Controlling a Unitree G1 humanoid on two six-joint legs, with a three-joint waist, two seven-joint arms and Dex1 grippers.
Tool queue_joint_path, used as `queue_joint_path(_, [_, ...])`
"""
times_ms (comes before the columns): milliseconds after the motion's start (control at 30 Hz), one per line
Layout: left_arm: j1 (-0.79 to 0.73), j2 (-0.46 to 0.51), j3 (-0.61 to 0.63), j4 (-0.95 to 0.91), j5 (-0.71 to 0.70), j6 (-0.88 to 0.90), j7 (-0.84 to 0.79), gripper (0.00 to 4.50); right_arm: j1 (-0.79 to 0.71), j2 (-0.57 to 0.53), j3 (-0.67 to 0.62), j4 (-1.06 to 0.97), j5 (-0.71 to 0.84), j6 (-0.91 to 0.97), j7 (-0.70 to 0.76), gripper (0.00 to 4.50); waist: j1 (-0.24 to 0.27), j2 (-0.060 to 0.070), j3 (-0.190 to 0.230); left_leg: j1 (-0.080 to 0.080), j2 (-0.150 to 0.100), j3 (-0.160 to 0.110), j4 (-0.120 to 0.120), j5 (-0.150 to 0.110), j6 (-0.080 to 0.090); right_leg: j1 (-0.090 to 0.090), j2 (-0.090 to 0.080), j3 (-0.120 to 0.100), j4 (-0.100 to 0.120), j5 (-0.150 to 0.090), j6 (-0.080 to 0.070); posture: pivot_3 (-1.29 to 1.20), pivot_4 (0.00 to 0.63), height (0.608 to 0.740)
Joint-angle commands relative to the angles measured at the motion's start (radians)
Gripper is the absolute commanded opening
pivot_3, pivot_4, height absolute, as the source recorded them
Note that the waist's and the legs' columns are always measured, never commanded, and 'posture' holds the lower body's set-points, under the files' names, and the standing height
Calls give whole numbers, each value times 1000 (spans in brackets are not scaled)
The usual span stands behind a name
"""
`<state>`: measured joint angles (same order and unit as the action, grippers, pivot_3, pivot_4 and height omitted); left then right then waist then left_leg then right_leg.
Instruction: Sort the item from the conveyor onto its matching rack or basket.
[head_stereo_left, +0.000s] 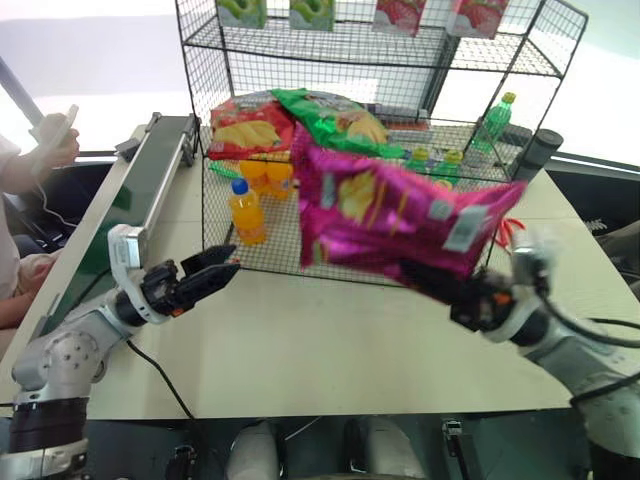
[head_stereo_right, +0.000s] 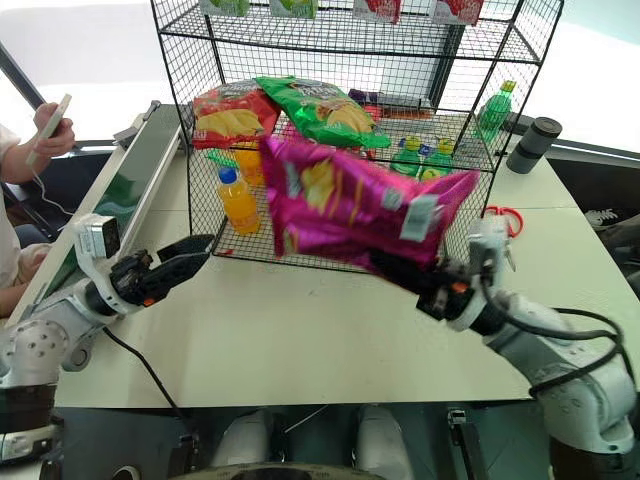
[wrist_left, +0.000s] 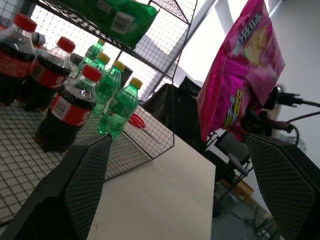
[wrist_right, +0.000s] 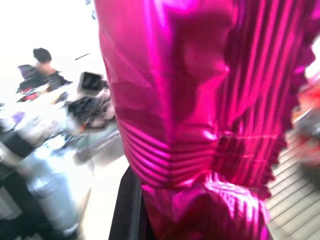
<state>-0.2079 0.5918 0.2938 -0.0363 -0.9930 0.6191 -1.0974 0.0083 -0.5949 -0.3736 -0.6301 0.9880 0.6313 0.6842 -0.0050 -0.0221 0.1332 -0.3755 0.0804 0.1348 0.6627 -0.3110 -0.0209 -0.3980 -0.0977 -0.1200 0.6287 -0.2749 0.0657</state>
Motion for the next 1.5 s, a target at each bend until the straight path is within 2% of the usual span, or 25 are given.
queue_joint_path(33, [-73,-25,-30,18,41,-47,-31,4500,-19,-24,-51,-19,-223,-191,-30,118,1,0,0,0,0,0,0,0,0,0,0,0,0,0,0,0,150,726])
queue_joint_path(233, [-121,-33,-73,36,87,-58,-81,4500,-80,-62,-125,50,-442,-381,-84,118,-7,1,1,0,-1,1,-1,0,0,0,1,0,0,0,2,0,150,726])
queue_joint_path(333, [-136,-55,-91,38,162,-143,-69,4500,-63,-111,-107,73,-569,-473,-56,118,-6,2,1,0,-1,0,-1,0,-1,0,1,0,0,0,2,0,150,726])
queue_joint_path(467, [-170,-118,-106,20,254,-285,-35,4500,-109,-123,-114,147,-719,-618,-113,118,-5,2,1,1,-1,0,0,1,-1,1,1,0,0,0,2,0,150,726])
queue_joint_path(667, [-169,-170,-128,-41,270,-326,-10,4500,-159,-159,-39,269,-949,-832,-158,118,-10,2,2,1,-1,0,0,3,-6,1,1,0,0,0,2,0,150,726])
queue_joint_path(733, [-163,-183,-129,-49,262,-317,2,4500,-166,-195,0,329,-1103,-928,-204,118,-9,2,2,1,-1,0,-1,4,-6,1,1,0,0,0,2,0,150,726])
queue_joint_path(967, [-121,-220,-148,-96,286,-342,46,4500,-241,-222,63,448,-1321,-972,-345,118,-9,2,2,2,-1,1,0,4,-7,1,1,1,0,0,2,0,150,726])
queue_joint_path(1133, [-83,-245,-168,-144,288,-346,83,4500,-281,-233,155,540,-1504,-976,-443,118,-9,2,2,2,-1,1,0,5,-8,1,1,1,0,0,3,0,150,726])
queue_joint_path(1500, [-81,-296,-195,-142,325,-397,135,4500,-523,-194,287,872,-1586,-940,-651,118,-11,3,2,2,-1,1,0,6,-9,1,1,1,1,0,2,0,150,726])
